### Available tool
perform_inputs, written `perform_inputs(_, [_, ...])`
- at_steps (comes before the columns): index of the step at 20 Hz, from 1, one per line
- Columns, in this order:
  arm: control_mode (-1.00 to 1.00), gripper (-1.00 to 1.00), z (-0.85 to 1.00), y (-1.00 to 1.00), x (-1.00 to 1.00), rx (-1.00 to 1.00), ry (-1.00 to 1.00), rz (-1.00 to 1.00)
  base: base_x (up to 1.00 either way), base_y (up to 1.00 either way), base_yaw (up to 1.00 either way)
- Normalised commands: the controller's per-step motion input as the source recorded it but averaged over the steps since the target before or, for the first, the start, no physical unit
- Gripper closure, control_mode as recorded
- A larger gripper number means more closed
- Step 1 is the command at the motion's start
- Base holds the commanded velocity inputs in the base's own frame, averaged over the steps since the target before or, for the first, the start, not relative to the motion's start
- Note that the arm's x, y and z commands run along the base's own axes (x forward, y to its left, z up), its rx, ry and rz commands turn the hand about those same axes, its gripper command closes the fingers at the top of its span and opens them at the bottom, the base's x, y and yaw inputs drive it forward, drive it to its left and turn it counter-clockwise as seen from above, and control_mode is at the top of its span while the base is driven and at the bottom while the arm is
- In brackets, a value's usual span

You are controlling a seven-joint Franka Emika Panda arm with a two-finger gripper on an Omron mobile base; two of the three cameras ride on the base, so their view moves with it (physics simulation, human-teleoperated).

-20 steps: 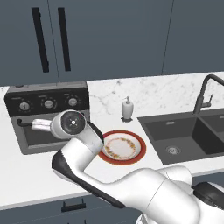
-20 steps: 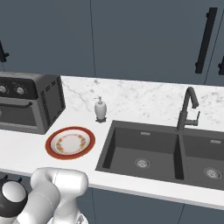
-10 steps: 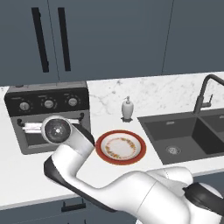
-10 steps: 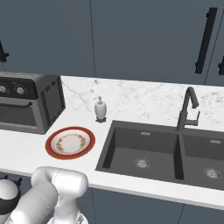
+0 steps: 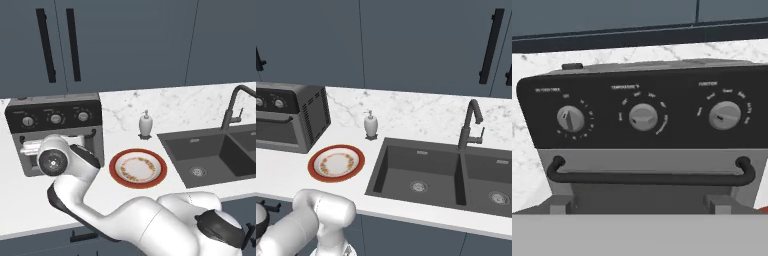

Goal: Pick up the kebab skewer and baguette bread, and place them inside the toaster oven. Close the toaster oven door and start by setting the timer.

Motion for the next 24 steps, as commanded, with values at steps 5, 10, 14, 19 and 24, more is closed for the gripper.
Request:
perform_inputs(5, [-1.0, -1.0, 0.0, 0.14, 0.01, -0.03, -0.16, 0.0, 0.0, 0.0, 0.0])
perform_inputs(10, [-1.0, -1.0, 0.0, 0.36, 0.13, 0.0, -0.23, 0.0, 0.0, 0.0, 0.0])
perform_inputs(14, [-1.0, -1.0, 0.0, 0.17, 0.26, 0.0, -0.23, 0.0, 0.0, 0.0, 0.0])
perform_inputs(19, [-1.0, -1.0, 0.05, 0.13, 0.14, 0.01, -0.18, -0.01, 0.0, 0.0, 0.0])
perform_inputs(24, [-1.0, -1.0, 0.01, 0.21, 0.08, 0.0, -0.09, -0.06, 0.0, 0.0, 0.0])
